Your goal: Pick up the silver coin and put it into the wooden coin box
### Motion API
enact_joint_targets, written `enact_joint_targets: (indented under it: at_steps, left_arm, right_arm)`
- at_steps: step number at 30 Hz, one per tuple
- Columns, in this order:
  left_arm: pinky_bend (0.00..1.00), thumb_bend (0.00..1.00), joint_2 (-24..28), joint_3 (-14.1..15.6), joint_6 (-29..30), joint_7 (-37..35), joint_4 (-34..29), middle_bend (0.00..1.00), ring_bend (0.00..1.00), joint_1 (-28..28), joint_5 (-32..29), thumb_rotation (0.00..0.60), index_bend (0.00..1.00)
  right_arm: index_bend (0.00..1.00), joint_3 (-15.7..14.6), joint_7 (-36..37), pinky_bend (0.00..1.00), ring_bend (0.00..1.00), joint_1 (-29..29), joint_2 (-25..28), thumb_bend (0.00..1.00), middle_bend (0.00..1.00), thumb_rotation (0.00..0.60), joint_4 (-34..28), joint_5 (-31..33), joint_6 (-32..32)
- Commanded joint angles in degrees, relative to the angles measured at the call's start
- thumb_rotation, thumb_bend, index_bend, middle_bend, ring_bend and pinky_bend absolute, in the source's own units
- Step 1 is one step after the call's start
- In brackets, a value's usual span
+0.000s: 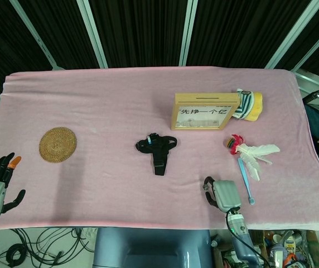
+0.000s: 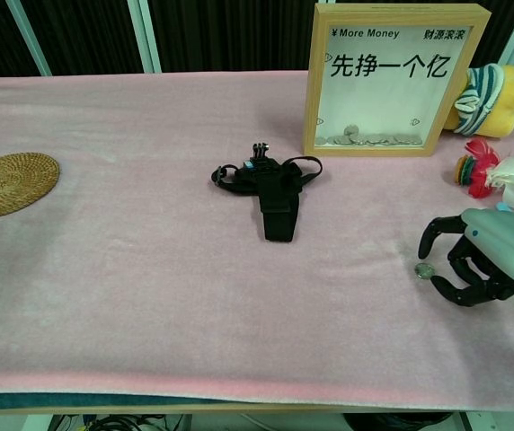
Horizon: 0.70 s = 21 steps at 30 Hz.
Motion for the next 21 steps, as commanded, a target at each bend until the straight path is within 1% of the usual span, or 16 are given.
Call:
enact_joint_targets:
  at_steps: [1,5,21]
  left_arm:
    - [0.04,0.33,0.00,0.01,0.00,0.06,-0.01,0.00,0.00,-0.01,0.03,0.600,0.05]
    - [0.04,0.33,-0.06,0.01,-0.03,0.16,0.09,0.00,0.00,-0.01,-0.02,0.600,0.05]
    - [0.04,0.33,-0.09,-0.01,-0.11,0.34,0.12,0.00,0.00,-0.02,-0.13,0.600,0.05]
  right_arm:
    - [0.44,-0.03,-0.01,1.00,0.91,0.02,-0.11,0.34,0.86,0.600,0.21,0.00,-0.13]
    - [0.45,-0.14,0.45,1.00,0.91,-0.11,-0.22,0.33,0.86,0.600,0.87,0.07,-0.33]
    - [0.45,0.09,0.89,1.00,0.91,0.02,-0.39,0.34,0.86,0.600,1.75,0.38,-1.19]
